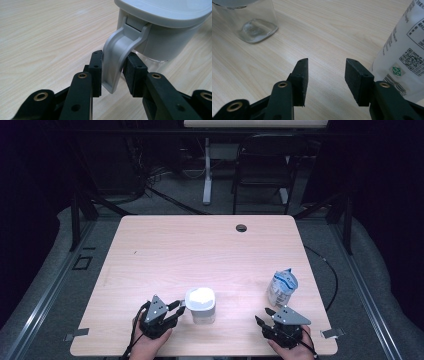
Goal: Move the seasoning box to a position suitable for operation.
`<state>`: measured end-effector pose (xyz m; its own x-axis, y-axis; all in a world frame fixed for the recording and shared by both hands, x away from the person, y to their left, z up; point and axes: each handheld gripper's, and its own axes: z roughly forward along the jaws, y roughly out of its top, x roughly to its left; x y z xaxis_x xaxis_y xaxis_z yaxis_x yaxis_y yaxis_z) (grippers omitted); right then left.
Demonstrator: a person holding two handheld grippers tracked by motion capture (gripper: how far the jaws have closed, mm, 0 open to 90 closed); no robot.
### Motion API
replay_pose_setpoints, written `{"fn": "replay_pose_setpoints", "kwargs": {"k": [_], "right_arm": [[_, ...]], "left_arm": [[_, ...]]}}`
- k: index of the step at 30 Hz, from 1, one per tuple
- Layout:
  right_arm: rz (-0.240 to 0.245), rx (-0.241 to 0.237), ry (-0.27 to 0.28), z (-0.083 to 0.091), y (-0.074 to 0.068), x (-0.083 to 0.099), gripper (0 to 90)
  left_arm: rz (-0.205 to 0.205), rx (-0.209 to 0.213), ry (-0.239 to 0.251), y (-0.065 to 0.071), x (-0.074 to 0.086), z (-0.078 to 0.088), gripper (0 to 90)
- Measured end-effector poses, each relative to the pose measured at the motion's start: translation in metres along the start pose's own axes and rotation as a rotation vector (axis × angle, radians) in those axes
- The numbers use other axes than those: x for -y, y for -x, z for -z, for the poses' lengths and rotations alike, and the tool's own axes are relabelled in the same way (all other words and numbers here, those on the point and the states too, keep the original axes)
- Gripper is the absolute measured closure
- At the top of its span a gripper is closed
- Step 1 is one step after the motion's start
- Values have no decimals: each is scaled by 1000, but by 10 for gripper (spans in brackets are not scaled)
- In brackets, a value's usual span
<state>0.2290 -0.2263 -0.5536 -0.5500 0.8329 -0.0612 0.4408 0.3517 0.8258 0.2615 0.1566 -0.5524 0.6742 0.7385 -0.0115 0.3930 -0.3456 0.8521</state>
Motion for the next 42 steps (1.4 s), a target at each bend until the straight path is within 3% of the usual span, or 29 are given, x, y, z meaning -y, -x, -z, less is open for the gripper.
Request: {"fn": "replay_pose_setpoints", "kwargs": {"k": [6,12,17,24,28,36,42], "right_arm": [[2,0,-4,0,-1,0,535],[7,-6,-8,-2,-3,-1,533],[5,-4,-7,-2,-3,-1,530],[0,0,-3,0,-2,-1,525],[3,0,0,0,-3,-2,519],[14,-11,3,-1,-6,-4,518],[3,-26,4,-5,-7,-7,515]], "left_arm": [[30,-6,10,-3,-1,-4,713],[31,-2,9,-4,-2,-6,723],[31,15,19,-5,-2,-1,717],[44,45,34,-7,-4,17,680],[81,40,72,-12,-9,23,658],[101,11,70,-22,-15,27,603],[124,43,54,-31,-33,25,603]]}}
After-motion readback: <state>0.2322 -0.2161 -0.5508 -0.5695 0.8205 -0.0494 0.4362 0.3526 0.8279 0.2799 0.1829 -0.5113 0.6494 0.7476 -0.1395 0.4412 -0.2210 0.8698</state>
